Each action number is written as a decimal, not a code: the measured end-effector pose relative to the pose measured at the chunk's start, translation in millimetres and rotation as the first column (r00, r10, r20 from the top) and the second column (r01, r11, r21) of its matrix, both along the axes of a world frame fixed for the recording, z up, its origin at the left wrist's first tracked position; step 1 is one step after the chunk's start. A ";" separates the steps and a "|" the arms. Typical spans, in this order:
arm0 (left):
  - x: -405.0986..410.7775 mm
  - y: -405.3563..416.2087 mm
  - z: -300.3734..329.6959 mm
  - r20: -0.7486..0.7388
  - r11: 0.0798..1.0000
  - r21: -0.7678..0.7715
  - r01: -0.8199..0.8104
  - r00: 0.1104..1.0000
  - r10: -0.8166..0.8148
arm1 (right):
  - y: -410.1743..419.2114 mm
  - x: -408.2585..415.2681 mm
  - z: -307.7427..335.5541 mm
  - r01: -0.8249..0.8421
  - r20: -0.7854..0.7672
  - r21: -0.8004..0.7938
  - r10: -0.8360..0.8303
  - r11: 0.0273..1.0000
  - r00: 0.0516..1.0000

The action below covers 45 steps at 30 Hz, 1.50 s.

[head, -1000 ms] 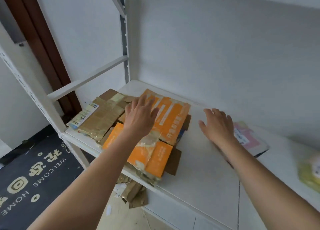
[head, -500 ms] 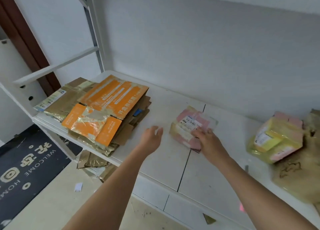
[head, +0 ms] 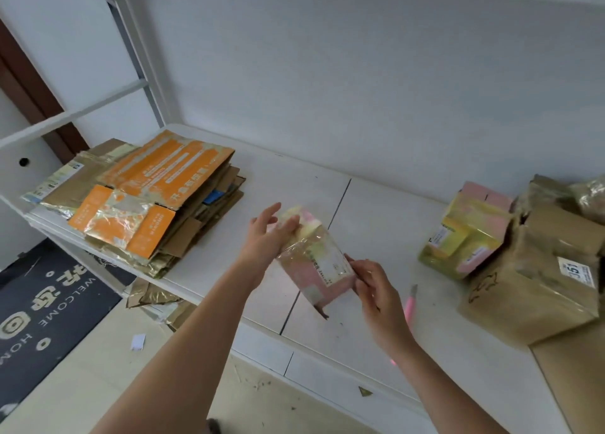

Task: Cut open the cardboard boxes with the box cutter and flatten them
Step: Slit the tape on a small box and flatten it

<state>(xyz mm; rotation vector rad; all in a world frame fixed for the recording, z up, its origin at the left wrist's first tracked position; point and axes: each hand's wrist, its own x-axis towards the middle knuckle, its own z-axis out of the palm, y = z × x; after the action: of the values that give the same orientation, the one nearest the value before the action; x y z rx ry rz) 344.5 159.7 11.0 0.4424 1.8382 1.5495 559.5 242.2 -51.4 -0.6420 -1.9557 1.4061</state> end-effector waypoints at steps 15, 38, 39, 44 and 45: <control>86.1 10.6 -30.2 -0.475 0.975 -0.147 0.166 0.853 -0.217 | 53.2 88.5 -21.7 -0.197 0.608 0.740 -0.513 0.644 0.606; 66.0 8.5 -12.6 -0.099 0.973 -0.083 0.217 0.969 -0.224 | 35.0 -41.2 71.1 0.160 -0.023 -0.039 -0.161 0.986 0.987; 66.5 8.3 -12.8 -0.097 0.973 -0.079 0.215 0.970 -0.222 | 34.5 -42.1 68.4 0.160 -0.008 0.002 -0.160 0.987 0.987; 71.3 8.6 -14.4 -0.047 0.985 0.001 0.174 0.984 -0.174 | 32.4 -40.6 64.6 0.152 0.000 0.198 -0.155 0.968 0.988; 72.5 8.8 -15.4 -0.049 0.986 0.009 0.165 0.985 -0.165 | 31.6 -41.0 64.3 0.155 -0.002 0.221 -0.158 0.963 0.987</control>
<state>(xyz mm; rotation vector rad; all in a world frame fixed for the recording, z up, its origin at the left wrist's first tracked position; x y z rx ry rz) 417.0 168.4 -4.4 0.6272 1.7798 1.4508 518.6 273.8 12.9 -0.6885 -1.9906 1.0733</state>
